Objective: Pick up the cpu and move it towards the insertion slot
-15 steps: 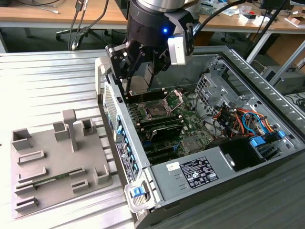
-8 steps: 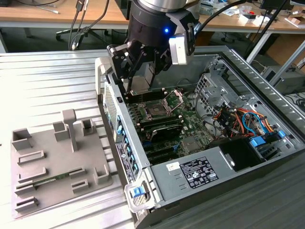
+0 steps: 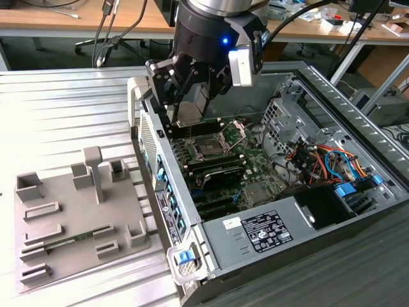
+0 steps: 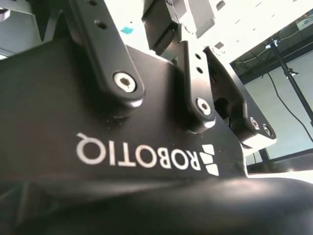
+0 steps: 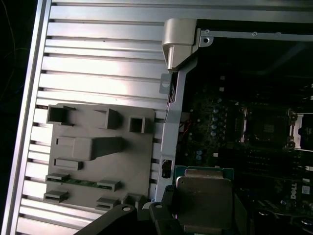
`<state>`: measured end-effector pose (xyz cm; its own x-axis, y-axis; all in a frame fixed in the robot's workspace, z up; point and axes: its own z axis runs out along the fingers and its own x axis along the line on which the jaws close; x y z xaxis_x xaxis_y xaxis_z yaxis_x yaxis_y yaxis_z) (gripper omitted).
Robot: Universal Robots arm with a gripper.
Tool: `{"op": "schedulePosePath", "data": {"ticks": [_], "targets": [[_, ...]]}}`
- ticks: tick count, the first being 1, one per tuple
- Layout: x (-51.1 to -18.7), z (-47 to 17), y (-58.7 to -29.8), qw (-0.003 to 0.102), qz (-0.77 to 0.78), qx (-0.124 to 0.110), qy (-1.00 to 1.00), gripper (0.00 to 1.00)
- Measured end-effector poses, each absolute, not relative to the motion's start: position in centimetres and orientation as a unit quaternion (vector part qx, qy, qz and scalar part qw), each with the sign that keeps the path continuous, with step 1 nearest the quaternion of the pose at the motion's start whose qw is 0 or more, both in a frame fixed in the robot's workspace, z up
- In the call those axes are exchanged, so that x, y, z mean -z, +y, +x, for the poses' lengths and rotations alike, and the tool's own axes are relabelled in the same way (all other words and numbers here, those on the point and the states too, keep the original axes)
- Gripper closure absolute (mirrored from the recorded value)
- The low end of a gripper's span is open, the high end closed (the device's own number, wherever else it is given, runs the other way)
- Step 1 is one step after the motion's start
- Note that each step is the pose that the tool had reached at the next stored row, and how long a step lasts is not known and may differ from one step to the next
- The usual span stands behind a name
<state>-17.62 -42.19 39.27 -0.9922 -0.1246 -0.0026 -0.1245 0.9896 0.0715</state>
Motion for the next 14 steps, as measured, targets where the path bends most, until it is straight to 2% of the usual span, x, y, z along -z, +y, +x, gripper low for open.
{"op": "schedulePosePath", "data": {"ticks": [14], "targets": [[-39.22, -16.98, -42.07, 0.001, 0.062, 0.036, -0.997, 0.45]]}}
